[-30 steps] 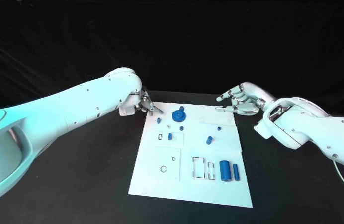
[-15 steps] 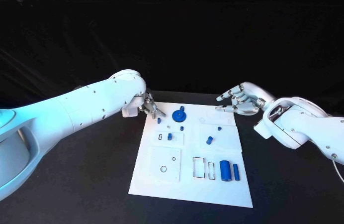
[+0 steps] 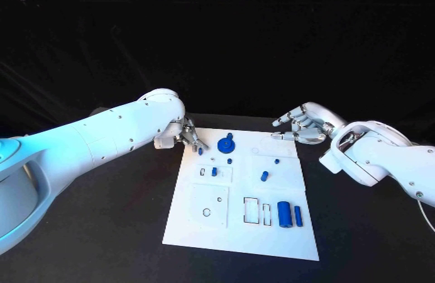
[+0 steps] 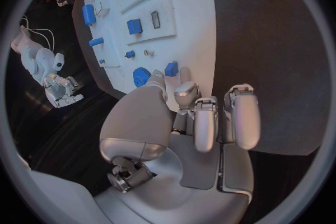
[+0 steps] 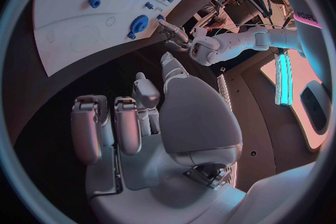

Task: Assemble the parts on the task board

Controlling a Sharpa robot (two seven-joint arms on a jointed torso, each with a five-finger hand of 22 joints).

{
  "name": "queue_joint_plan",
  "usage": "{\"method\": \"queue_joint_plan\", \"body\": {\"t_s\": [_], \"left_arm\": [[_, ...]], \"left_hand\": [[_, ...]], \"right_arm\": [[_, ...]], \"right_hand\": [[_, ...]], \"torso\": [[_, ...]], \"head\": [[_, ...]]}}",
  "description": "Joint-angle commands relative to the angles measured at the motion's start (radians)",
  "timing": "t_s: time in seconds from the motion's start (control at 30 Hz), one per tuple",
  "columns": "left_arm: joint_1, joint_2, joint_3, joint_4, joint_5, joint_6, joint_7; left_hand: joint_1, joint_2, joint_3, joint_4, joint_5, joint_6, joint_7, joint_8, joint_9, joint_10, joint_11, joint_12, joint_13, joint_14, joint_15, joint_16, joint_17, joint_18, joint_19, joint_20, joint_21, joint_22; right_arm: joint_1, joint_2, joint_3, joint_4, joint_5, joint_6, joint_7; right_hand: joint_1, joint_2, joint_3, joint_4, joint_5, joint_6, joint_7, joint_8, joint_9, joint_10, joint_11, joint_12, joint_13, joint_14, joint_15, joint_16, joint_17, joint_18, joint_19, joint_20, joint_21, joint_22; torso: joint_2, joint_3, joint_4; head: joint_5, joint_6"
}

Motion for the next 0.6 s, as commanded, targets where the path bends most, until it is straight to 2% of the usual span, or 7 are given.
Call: {"method": "queue_joint_plan", "body": {"t_s": [0.03,0.17,0.3,0.43,0.6], "left_arm": [[0.0,0.002,0.0,0.001,0.001,0.007,0.013],[-0.001,0.002,0.0,-0.001,0.011,-0.001,0.012],[-0.001,0.003,0.0,0.0,0.027,-0.001,0.011],[-0.001,0.004,0.0,0.001,0.037,0.007,0.013],[-0.001,0.004,0.0,0.001,0.049,0.024,0.016]], "left_hand": [[0.016,0.002,-0.002,-0.005,0.008,0.01,0.001,0.004,-0.001,0.008,0.003,0.006,0.002,0.104,-0.005,0.003,0.263,-0.007,0.048,-0.005,0.003,0.099],[0.039,0.016,0.004,-0.008,0.009,0.012,-0.001,0.006,0.0,0.009,0.001,0.006,0.003,0.104,-0.006,0.003,0.263,-0.007,0.049,-0.006,0.003,0.1],[0.096,0.047,0.041,-0.026,0.014,0.008,-0.003,0.006,0.0,0.007,-0.001,0.003,0.001,0.104,-0.009,0.003,0.263,-0.006,0.048,-0.008,0.001,0.098],[0.134,0.052,0.067,-0.041,0.014,0.006,-0.006,0.007,0.0,0.006,-0.003,0.0,0.0,0.104,-0.01,0.003,0.263,-0.006,0.047,-0.01,0.0,0.098],[0.171,0.047,0.092,-0.061,0.013,0.004,-0.008,0.008,0.001,0.004,-0.006,-0.005,-0.006,0.104,-0.011,0.003,0.263,-0.006,0.047,-0.012,0.0,0.1]], "right_arm": [[-0.001,0.002,0.0,-0.001,-0.01,0.015,0.006],[-0.001,0.003,0.0,-0.003,-0.01,0.016,0.005],[-0.001,0.004,0.0,-0.006,-0.01,0.018,0.003],[-0.001,0.005,0.0,-0.007,-0.01,0.02,0.003],[-0.001,0.005,0.0,-0.008,-0.01,0.022,0.002]], "right_hand": [[-0.002,0.009,-0.005,-0.001,0.003,0.006,-0.002,0.002,0.002,-0.008,-0.002,-0.004,-0.001,0.083,0.001,-0.006,0.164,-0.005,0.025,0.001,-0.007,0.121],[-0.002,0.01,-0.006,-0.001,0.004,0.006,-0.002,0.002,0.002,-0.008,-0.002,-0.005,-0.002,0.083,0.001,-0.006,0.164,-0.005,0.025,0.001,-0.007,0.121],[-0.002,0.01,-0.006,-0.001,0.004,0.006,-0.002,0.002,0.002,-0.008,-0.002,-0.005,-0.002,0.083,0.001,-0.006,0.164,-0.005,0.025,0.001,-0.007,0.121],[-0.002,0.01,-0.006,-0.001,0.004,0.006,-0.002,0.002,0.002,-0.008,-0.002,-0.005,-0.002,0.083,0.001,-0.006,0.164,-0.005,0.025,0.001,-0.007,0.121],[-0.002,0.01,-0.006,-0.001,0.004,0.006,-0.002,0.002,0.002,-0.008,-0.002,-0.005,-0.002,0.083,0.001,-0.006,0.164,-0.005,0.025,0.001,-0.007,0.121]], "torso": [[-0.001,0.0008,0.0002],[0.0,0.0002,-0.0002],[0.0,-0.0001,0.0005],[0.0,0.0007,-0.0007],[0.0,0.0005,-0.0002]], "head": [[0.002,0.0],[0.0,0.001],[-0.004,0.002],[-0.002,0.001],[-0.001,0.0]]}}
